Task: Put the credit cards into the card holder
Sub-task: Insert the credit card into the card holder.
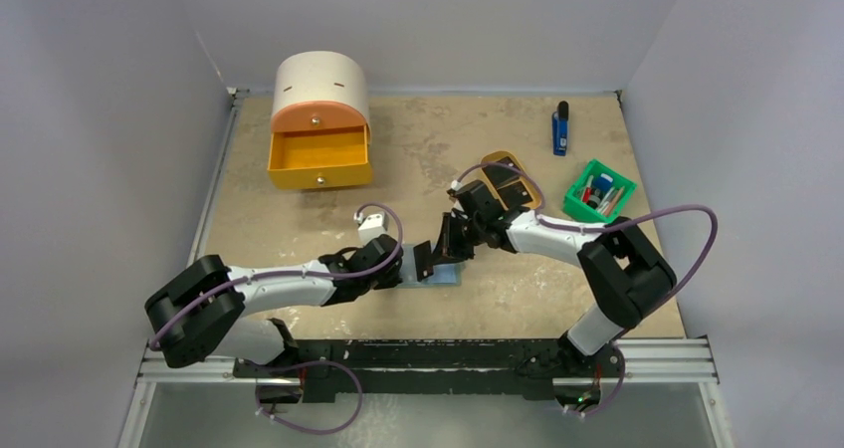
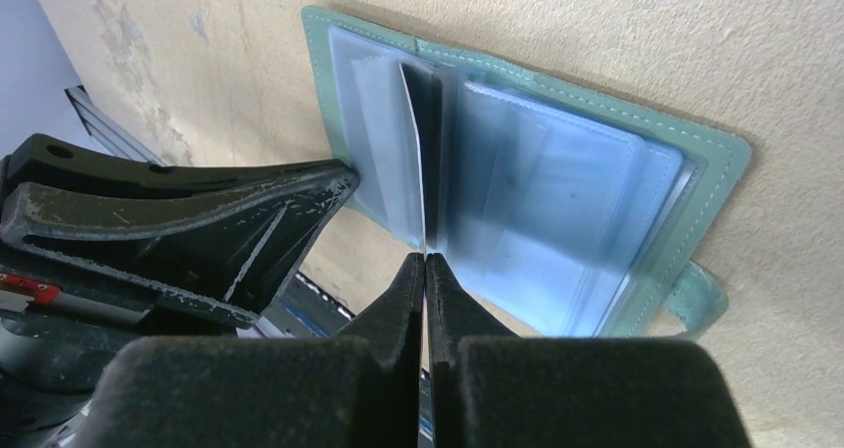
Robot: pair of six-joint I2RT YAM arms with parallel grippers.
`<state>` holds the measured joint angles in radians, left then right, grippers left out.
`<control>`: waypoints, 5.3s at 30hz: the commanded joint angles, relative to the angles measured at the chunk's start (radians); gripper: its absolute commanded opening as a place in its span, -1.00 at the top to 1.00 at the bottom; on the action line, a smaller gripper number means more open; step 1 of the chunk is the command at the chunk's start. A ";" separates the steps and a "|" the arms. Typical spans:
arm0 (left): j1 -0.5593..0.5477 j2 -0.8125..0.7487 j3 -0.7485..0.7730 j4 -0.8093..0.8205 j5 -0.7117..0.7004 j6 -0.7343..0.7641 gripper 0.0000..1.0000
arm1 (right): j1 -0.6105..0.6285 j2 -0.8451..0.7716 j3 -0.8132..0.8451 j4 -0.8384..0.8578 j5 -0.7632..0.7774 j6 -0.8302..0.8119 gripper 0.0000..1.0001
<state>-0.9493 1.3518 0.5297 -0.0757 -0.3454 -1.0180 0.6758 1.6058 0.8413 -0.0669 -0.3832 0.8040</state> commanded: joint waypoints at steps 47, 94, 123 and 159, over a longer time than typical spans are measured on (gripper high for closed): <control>0.004 -0.059 -0.039 -0.053 -0.037 -0.014 0.95 | 0.035 0.034 -0.116 0.152 0.090 0.152 1.00; 0.004 -0.064 -0.062 -0.036 -0.029 -0.020 0.95 | 0.035 -0.019 -0.180 0.272 0.106 0.230 1.00; 0.004 -0.068 -0.061 -0.030 -0.026 -0.020 0.95 | 0.070 0.104 -0.090 0.322 -0.001 0.162 1.00; 0.052 -0.181 0.007 -0.116 -0.091 0.010 0.67 | 0.081 0.081 -0.031 0.255 -0.018 0.132 0.28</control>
<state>-0.9020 1.1706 0.4873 -0.2111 -0.4278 -1.0286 0.7525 1.7210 0.7822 0.2123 -0.4023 0.9588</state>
